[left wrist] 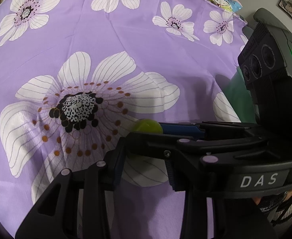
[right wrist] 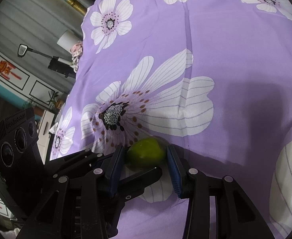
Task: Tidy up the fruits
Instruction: 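Carry the green fruit with the right gripper over the green bowl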
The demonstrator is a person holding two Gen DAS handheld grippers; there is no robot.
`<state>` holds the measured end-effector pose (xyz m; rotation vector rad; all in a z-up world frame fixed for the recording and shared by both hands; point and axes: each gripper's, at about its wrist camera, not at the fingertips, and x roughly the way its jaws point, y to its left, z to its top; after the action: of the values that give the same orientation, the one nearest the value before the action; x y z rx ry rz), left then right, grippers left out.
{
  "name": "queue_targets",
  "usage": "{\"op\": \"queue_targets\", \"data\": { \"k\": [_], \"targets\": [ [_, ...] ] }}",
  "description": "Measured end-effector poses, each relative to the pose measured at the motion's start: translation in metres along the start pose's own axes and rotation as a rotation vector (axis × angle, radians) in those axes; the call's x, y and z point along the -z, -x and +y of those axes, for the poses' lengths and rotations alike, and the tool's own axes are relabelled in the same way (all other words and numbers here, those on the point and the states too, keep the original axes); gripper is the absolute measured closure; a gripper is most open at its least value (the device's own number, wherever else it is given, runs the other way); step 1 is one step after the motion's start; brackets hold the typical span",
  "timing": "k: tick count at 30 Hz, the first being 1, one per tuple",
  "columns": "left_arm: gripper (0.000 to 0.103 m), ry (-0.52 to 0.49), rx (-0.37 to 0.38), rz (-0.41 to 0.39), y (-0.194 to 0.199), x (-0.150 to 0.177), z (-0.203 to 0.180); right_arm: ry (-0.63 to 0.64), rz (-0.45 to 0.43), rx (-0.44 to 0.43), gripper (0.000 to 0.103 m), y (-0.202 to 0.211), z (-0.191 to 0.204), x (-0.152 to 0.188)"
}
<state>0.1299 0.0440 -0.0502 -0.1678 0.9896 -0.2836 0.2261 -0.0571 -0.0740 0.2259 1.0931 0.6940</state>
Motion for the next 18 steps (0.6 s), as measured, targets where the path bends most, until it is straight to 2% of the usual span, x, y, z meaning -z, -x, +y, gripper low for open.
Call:
{"op": "queue_targets", "data": {
  "k": [18],
  "targets": [
    [0.067, -0.016, 0.000, -0.019, 0.019, 0.012, -0.012, 0.002, -0.040, -0.008, 0.059, 0.014, 0.009, 0.012]
  ]
}}
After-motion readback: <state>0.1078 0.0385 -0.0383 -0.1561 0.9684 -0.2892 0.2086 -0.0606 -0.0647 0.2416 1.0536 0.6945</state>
